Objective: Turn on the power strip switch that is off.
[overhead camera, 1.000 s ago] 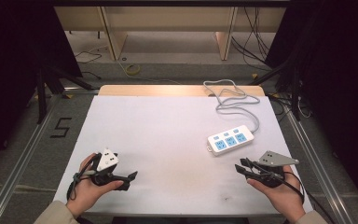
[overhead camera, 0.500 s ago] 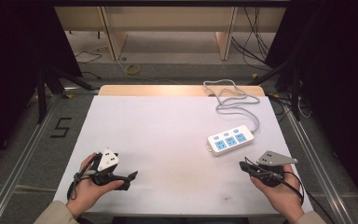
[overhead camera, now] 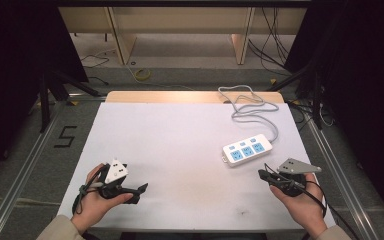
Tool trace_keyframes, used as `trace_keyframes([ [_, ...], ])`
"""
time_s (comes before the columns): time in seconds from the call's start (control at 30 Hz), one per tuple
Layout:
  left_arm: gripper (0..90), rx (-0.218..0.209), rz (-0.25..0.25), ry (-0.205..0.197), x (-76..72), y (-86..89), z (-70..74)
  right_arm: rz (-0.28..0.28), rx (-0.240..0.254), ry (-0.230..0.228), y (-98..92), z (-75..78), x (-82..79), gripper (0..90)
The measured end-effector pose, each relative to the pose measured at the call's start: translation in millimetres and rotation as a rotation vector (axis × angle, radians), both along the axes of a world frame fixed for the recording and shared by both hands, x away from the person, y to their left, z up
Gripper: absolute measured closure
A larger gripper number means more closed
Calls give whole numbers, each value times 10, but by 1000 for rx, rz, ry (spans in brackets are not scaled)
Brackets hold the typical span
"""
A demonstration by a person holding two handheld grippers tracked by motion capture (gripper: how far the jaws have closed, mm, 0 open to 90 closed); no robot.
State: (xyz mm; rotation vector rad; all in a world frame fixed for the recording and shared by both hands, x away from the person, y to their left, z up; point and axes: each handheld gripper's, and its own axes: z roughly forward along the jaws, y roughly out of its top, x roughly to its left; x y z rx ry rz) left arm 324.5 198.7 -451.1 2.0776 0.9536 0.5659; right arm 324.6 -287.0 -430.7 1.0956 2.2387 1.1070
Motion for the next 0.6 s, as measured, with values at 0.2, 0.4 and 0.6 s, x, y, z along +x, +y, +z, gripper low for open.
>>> trace_keyframes([
  [0.2,59,-1,-1,-1,-2,-2,1,-14,-1,2,3,12,29,900],
  [0.4,60,0,-1,-3,-3,-2,2,-32,-7,-2,-17,39,75,900],
  [0.6,61,-2,-1,-2,-3,-3,2,-49,-13,-10,-28,68,122,900],
])
